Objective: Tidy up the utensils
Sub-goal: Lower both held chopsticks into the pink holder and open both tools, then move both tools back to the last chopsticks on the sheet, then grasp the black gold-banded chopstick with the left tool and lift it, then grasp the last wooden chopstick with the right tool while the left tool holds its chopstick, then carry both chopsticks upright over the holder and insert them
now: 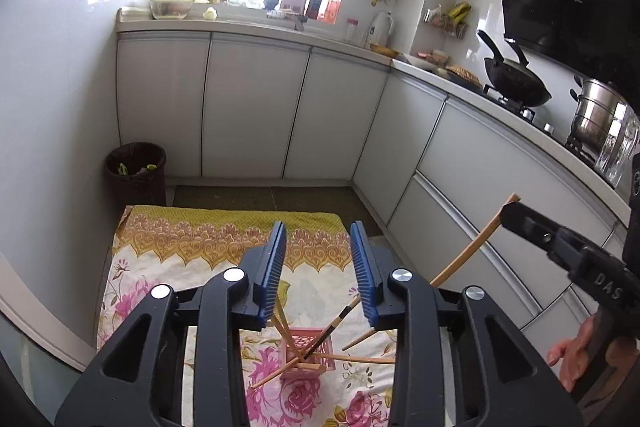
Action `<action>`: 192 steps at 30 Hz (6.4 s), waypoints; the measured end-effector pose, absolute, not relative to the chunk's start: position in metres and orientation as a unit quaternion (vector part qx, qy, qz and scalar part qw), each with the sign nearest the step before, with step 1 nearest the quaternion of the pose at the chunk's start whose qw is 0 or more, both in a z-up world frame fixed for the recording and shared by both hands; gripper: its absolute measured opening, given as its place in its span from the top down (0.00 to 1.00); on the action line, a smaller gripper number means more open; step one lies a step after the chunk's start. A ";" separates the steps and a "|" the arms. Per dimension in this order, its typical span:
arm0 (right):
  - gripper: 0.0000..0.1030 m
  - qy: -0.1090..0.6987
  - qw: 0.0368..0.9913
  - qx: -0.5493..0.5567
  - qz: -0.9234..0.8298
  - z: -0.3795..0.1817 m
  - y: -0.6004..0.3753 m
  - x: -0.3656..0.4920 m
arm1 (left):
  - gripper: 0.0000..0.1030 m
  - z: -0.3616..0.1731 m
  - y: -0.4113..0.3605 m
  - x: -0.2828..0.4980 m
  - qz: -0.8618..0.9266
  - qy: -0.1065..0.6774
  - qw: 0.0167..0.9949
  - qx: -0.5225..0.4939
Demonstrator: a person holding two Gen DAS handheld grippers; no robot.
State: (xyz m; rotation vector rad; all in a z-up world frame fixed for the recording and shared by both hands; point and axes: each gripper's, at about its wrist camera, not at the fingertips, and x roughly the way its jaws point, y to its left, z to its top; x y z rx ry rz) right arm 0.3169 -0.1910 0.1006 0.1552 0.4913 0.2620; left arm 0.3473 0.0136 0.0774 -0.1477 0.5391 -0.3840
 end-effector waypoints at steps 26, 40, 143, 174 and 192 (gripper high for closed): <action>0.55 0.234 0.965 0.073 0.093 0.065 -0.181 0.323 | 0.53 0.081 0.067 0.317 -0.165 0.253 0.947 -0.109; 0.06 0.262 0.950 0.153 0.069 0.036 -0.215 0.203 | 0.07 0.007 0.077 0.252 -0.094 0.373 0.918 -0.094; 0.92 0.449 0.881 -0.031 0.148 -0.135 -0.088 0.212 | 0.94 -0.124 0.159 0.197 -0.138 0.430 0.858 -0.244; 0.92 0.218 0.965 0.115 0.087 0.127 -0.218 0.158 | 0.94 0.093 0.017 0.196 -0.225 0.272 0.934 -0.057; 0.92 0.175 0.973 0.115 0.094 0.148 -0.219 0.265 | 0.94 0.051 -0.036 0.350 -0.200 0.297 0.933 -0.030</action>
